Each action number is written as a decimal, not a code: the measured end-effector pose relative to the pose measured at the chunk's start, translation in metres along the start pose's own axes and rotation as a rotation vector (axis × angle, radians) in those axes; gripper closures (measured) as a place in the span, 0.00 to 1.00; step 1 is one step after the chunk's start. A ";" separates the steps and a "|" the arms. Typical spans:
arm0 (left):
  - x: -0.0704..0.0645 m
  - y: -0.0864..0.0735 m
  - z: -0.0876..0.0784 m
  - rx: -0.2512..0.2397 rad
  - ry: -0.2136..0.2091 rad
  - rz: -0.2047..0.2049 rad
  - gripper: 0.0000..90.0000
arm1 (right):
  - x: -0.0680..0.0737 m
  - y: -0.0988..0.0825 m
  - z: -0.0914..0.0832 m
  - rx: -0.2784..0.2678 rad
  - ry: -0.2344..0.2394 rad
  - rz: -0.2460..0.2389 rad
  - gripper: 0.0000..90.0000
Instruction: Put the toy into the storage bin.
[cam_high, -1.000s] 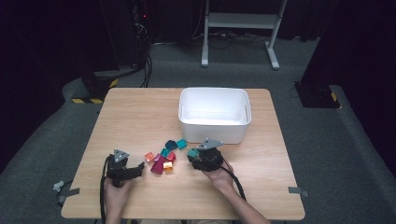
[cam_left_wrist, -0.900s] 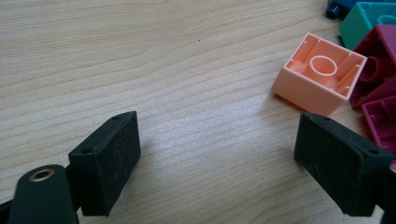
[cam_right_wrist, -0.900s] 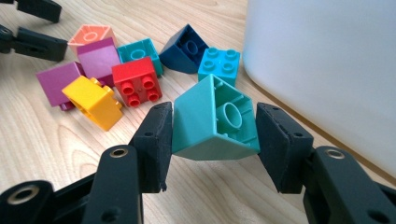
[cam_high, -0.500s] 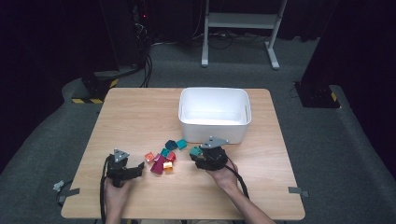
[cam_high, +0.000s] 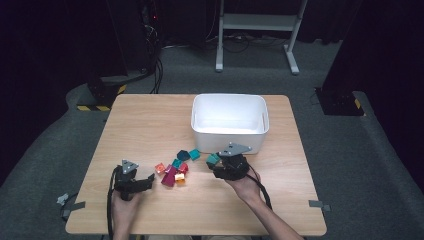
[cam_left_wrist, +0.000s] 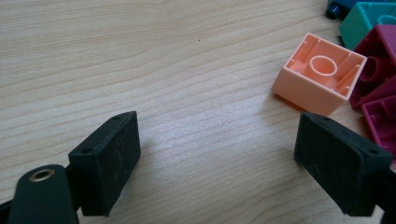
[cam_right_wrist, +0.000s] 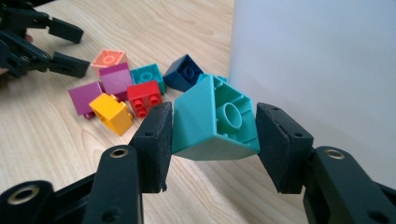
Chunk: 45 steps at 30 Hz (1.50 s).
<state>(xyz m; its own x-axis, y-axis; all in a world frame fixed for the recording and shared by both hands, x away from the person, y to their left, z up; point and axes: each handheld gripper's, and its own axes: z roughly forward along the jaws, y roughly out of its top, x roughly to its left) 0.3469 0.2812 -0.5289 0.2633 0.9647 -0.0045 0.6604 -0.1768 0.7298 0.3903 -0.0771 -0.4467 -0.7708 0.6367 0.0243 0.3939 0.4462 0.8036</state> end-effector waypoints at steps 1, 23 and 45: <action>0.000 0.000 0.000 0.000 0.000 0.000 0.16 | 0.000 0.002 -0.002 0.000 0.002 -0.002 0.54; 0.000 0.000 0.000 0.000 0.000 0.000 0.16 | -0.027 0.051 -0.044 -0.069 0.032 0.047 0.54; 0.000 0.000 0.000 0.000 0.000 0.000 0.16 | -0.070 0.075 -0.049 -0.081 -0.064 0.133 0.54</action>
<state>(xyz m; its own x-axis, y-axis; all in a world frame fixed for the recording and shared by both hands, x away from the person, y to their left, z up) 0.3469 0.2812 -0.5289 0.2632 0.9647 -0.0044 0.6603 -0.1769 0.7298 0.4493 -0.1195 -0.3587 -0.6802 0.7265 0.0978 0.4465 0.3048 0.8413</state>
